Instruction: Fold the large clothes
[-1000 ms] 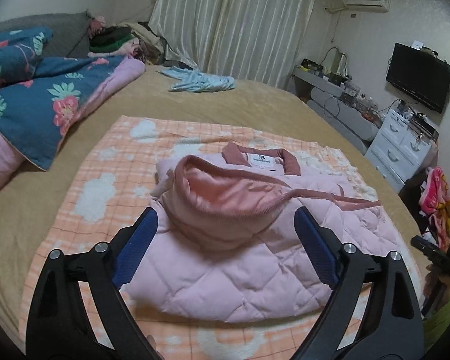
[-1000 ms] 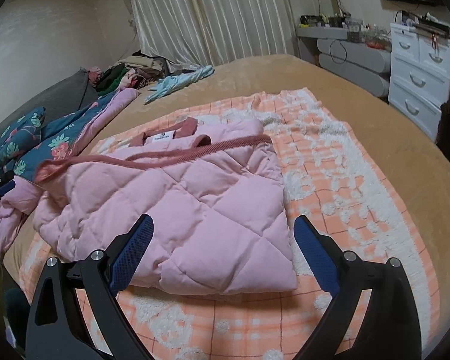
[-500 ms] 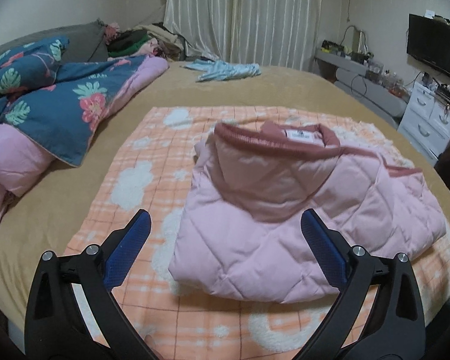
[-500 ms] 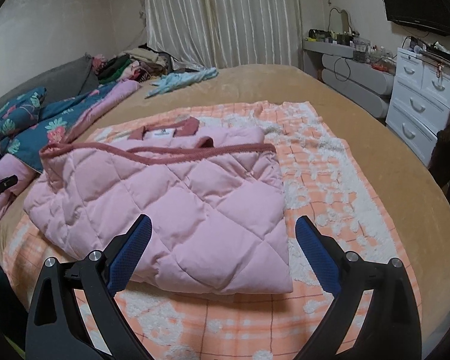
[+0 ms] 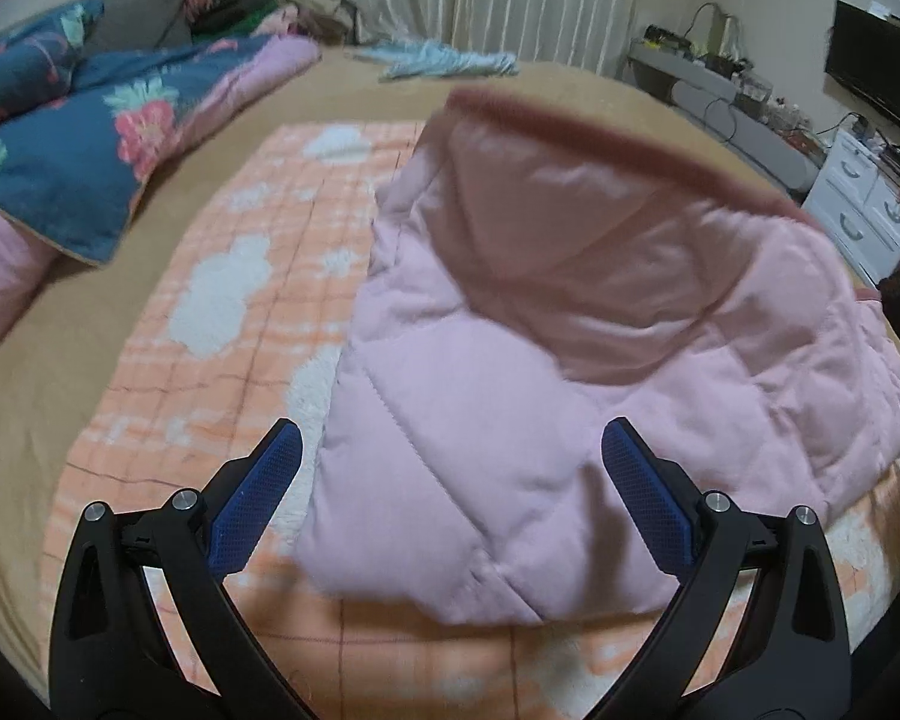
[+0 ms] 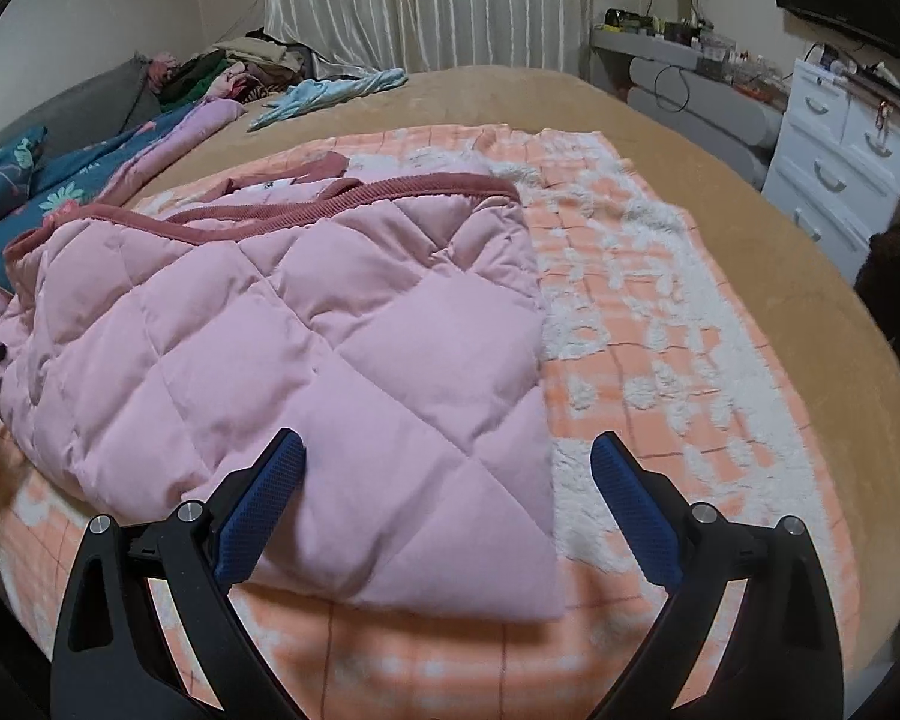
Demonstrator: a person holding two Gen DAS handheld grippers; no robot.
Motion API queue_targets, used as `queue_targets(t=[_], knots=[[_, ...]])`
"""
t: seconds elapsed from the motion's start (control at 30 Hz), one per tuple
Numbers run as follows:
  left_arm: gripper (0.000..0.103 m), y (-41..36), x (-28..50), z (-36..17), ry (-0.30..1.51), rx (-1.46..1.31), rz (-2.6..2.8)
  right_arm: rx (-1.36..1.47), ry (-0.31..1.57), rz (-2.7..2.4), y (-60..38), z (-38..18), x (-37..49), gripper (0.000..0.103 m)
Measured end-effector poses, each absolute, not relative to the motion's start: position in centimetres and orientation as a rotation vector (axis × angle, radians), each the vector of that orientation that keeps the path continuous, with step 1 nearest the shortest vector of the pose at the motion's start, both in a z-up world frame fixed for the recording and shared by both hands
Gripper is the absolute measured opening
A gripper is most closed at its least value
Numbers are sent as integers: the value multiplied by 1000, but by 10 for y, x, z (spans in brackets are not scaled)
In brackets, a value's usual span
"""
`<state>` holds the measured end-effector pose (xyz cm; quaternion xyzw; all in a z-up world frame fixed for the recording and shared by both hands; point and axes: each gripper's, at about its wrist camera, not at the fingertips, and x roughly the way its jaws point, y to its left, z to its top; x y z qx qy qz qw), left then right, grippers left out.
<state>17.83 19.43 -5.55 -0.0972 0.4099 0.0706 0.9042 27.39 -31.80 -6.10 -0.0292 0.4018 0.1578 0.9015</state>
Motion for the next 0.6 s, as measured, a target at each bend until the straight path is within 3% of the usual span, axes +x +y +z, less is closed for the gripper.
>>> queue_targets(t=[0.03, 0.1, 0.13, 0.17, 0.2, 0.23, 0.27, 0.37, 0.6], knots=[[94, 195, 181, -60, 854, -213, 137, -56, 822, 338, -317, -62, 276, 94], [93, 195, 186, -66, 854, -237, 112, -65, 812, 359, -313, -64, 278, 72], [81, 192, 186, -67, 839, -237, 95, -77, 800, 353, -311, -63, 278, 67], [59, 188, 186, -65, 822, -206, 108, -85, 780, 361, -308, -62, 277, 50], [48, 185, 185, -62, 804, -161, 131, -90, 764, 366, -307, -59, 276, 38], [25, 183, 184, -59, 787, -153, 130, -96, 736, 367, -305, -54, 273, 34], [19, 183, 183, -55, 769, -158, 119, -100, 703, 375, -303, -47, 270, 27], [13, 180, 177, -33, 701, -125, 121, -153, 610, 363, -295, -25, 262, 20], [12, 180, 182, 22, 545, -111, 143, -168, 427, 314, -280, 28, 274, 16]])
